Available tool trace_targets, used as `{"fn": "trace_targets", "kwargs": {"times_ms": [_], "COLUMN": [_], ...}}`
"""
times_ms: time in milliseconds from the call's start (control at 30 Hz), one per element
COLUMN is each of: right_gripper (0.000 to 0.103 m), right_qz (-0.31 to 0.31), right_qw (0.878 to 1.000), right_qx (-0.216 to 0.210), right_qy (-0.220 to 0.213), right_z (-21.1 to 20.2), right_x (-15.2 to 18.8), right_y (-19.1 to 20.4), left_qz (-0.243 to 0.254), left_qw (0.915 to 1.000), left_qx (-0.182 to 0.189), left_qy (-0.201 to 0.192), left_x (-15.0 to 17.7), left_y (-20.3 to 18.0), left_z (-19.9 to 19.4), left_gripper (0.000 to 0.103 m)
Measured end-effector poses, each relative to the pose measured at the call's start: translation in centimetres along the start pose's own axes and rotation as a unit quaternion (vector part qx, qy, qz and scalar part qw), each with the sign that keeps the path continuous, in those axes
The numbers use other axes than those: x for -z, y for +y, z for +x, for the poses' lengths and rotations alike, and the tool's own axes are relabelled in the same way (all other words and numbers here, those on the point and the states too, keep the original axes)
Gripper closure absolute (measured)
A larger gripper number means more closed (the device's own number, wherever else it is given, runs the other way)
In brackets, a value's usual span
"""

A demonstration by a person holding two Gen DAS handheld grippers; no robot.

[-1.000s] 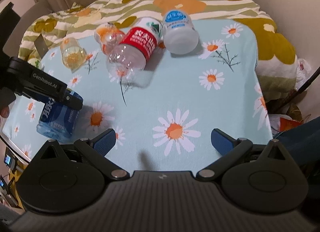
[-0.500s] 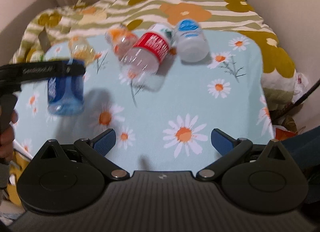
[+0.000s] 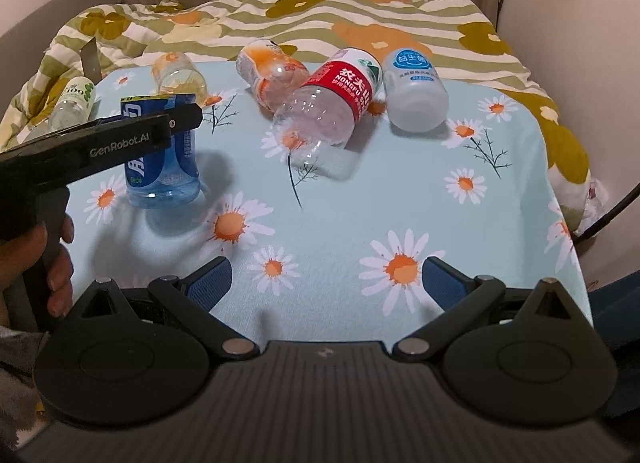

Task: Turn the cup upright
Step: 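Rotate the blue cup open end up with the left gripper and lower it onto the cloth, then open the left gripper and pull it back from the upright cup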

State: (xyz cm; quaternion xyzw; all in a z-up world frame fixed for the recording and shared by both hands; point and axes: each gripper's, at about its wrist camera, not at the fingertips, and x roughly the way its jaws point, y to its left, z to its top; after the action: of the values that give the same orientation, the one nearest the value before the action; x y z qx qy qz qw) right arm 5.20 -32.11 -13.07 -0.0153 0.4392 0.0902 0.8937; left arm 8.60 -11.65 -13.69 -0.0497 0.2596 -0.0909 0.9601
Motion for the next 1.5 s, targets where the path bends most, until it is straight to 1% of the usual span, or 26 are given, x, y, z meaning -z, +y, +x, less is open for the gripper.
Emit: {"fn": "trace_targets", "kwargs": {"times_ms": [67, 167, 333, 400, 600, 667, 700, 733, 767, 833, 900, 1033, 1167, 1233, 1367, 1500], "right_gripper": [0.000, 0.000, 0.000, 0.000, 0.000, 0.000, 0.000, 0.000, 0.000, 0.000, 0.000, 0.000, 0.000, 0.000, 0.000, 0.000], "right_qz": [0.002, 0.005, 0.012, 0.014, 0.018, 0.019, 0.019, 0.020, 0.021, 0.025, 0.030, 0.039, 0.045, 0.048, 0.049, 0.045], "right_qw": [1.000, 1.000, 1.000, 1.000, 1.000, 1.000, 1.000, 0.999, 0.999, 0.999, 0.999, 0.998, 0.997, 0.996, 0.995, 0.995], "right_qx": [0.001, 0.001, 0.002, 0.002, 0.007, 0.008, 0.009, 0.011, 0.012, 0.012, 0.012, 0.023, 0.047, 0.060, 0.072, 0.080], "right_qy": [0.003, 0.003, -0.003, -0.006, -0.016, -0.019, -0.021, -0.022, -0.024, -0.026, -0.029, -0.038, -0.040, -0.040, -0.041, -0.038], "right_z": [0.1, 0.0, -0.5, -0.7, -1.7, -2.0, -2.2, -2.4, -2.6, -3.1, -3.9, -6.1, -8.2, -9.1, -10.6, -11.3], "right_x": [0.2, 0.5, 0.7, 0.8, 0.9, 1.0, 1.0, 1.0, 1.0, 0.8, 0.4, -1.3, -3.3, -4.2, -5.2, -5.3], "right_y": [0.1, 0.1, 0.3, 0.3, 0.6, 0.6, 0.7, 0.7, 0.8, 0.8, 0.9, 1.2, 1.4, 1.6, 2.0, 3.0], "left_qz": [0.005, 0.007, 0.000, -0.003, 0.007, 0.014, 0.017, 0.021, 0.025, 0.035, 0.041, 0.044, 0.049, 0.048, 0.045, 0.042], "left_qw": [1.0000, 0.9999, 0.9986, 0.9981, 0.9977, 0.9972, 0.9970, 0.9972, 0.9974, 0.9968, 0.9958, 0.9955, 0.9946, 0.9937, 0.9910, 0.9887], "left_qx": [0.000, 0.000, -0.002, 0.001, 0.001, -0.001, -0.003, -0.007, -0.009, -0.008, -0.017, -0.026, -0.032, -0.032, -0.039, -0.052], "left_qy": [0.002, 0.014, 0.053, 0.061, 0.068, 0.074, 0.075, 0.072, 0.067, 0.072, 0.081, 0.079, 0.086, 0.096, 0.120, 0.134], "left_x": [0.3, 0.4, 0.5, 0.7, 0.8, 0.6, 0.5, 0.4, 0.4, -0.1, -1.0, -3.5, -5.9, -6.9, -7.9, -8.1], "left_y": [-0.2, -0.4, -0.6, -0.6, -0.7, -0.9, -0.9, -1.0, -1.1, -1.2, -1.2, -0.8, -0.3, 0.0, 0.9, 2.2], "left_z": [-0.5, -1.1, -1.2, -1.2, -1.5, -1.4, -1.5, -1.7, -2.0, -2.4, -3.1, -6.3, -9.1, -10.1, -11.5, -12.8], "left_gripper": [0.035, 0.035, 0.036, 0.036, 0.034, 0.019, 0.008, 0.005, 0.005, 0.005, 0.005, 0.004, 0.000, 0.000, 0.000, 0.000]}}
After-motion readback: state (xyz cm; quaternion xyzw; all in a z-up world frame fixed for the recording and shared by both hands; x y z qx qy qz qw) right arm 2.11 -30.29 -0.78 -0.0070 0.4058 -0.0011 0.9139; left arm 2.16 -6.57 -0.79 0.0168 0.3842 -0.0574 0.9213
